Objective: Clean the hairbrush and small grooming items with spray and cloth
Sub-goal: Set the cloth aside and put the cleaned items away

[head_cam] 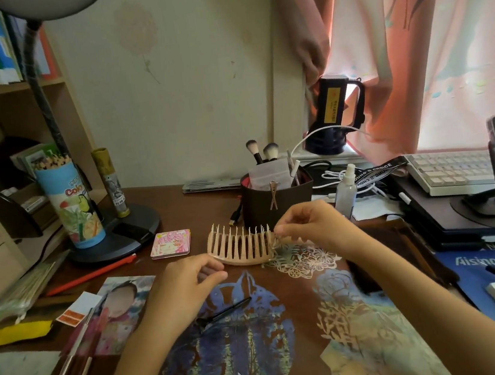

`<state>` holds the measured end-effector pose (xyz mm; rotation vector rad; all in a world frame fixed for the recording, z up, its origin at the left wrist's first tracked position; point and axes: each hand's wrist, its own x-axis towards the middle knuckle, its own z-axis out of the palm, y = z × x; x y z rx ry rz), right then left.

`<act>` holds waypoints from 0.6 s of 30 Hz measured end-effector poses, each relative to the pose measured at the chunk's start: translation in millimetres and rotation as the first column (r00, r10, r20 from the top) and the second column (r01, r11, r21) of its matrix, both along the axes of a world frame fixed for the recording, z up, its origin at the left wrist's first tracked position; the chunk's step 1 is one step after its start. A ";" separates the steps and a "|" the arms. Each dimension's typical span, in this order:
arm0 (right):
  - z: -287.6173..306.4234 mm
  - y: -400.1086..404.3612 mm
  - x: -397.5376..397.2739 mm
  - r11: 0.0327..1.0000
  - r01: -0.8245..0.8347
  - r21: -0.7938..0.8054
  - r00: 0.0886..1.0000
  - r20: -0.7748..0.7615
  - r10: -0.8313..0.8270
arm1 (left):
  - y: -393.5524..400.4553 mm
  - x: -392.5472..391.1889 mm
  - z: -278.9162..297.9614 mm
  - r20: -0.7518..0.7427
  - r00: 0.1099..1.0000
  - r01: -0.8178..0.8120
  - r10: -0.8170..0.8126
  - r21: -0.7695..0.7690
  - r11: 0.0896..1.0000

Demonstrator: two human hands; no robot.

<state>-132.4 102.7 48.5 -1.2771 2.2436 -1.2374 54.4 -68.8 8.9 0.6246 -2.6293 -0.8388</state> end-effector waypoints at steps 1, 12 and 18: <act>5.8 0.8 -5.3 1.000 0.005 0.006 1.000 -0.026 -0.005 | 0.8 0.0 0.0 0.023 1.000 -0.008 0.009 -0.042 0.999; 57.1 7.3 -62.1 0.997 0.070 -0.039 0.956 -0.283 -0.079 | 11.4 -0.4 2.4 0.126 0.992 0.025 0.018 -0.337 0.941; 68.8 -2.8 -70.2 0.993 0.056 -0.104 0.921 -0.378 -0.092 | 8.4 -1.8 1.0 0.128 0.992 0.031 0.014 -0.339 0.940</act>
